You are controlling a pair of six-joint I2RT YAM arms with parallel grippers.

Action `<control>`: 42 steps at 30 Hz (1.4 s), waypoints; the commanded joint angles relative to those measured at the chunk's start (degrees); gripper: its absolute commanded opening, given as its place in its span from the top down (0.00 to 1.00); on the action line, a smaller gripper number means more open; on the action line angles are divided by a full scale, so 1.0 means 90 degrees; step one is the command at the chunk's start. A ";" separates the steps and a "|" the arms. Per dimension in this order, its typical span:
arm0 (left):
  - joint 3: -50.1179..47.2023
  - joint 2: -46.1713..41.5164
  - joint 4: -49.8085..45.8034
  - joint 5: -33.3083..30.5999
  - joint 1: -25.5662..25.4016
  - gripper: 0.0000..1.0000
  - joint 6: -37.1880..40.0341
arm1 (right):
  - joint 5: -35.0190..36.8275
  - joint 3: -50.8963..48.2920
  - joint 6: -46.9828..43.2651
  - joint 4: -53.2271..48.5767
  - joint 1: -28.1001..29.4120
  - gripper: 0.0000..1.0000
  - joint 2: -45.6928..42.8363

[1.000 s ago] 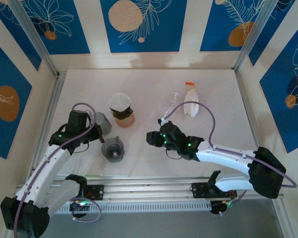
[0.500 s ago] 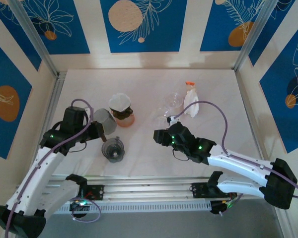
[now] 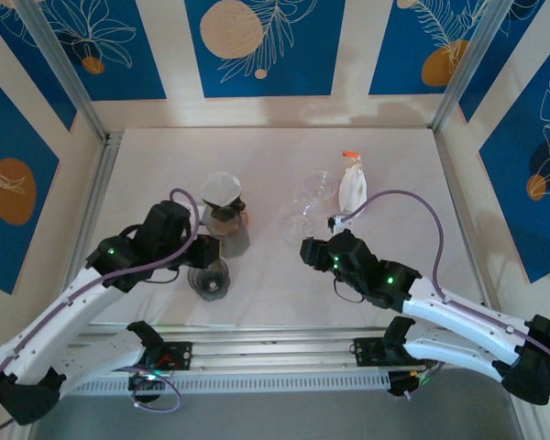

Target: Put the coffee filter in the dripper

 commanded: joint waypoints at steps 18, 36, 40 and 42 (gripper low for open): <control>-0.1403 0.2086 0.2948 -0.0068 -0.1657 1.00 0.0098 | 0.0646 -0.0013 0.0221 -0.1408 -0.0139 0.50 -0.1039; -0.1351 0.1827 0.2089 -0.0139 -0.1657 0.43 -0.0360 | -0.0650 0.0399 -0.0205 -0.1036 -0.0295 0.46 -0.0354; -0.0978 0.1155 0.1743 -0.0467 -0.1657 0.27 -0.0419 | -0.1465 0.0753 -0.0633 -0.0714 -0.0334 0.45 0.0062; -0.0759 0.0750 0.1552 -0.0815 -0.1647 0.18 -0.0397 | -0.1919 0.1036 -0.0815 -0.0574 -0.0330 0.45 0.0462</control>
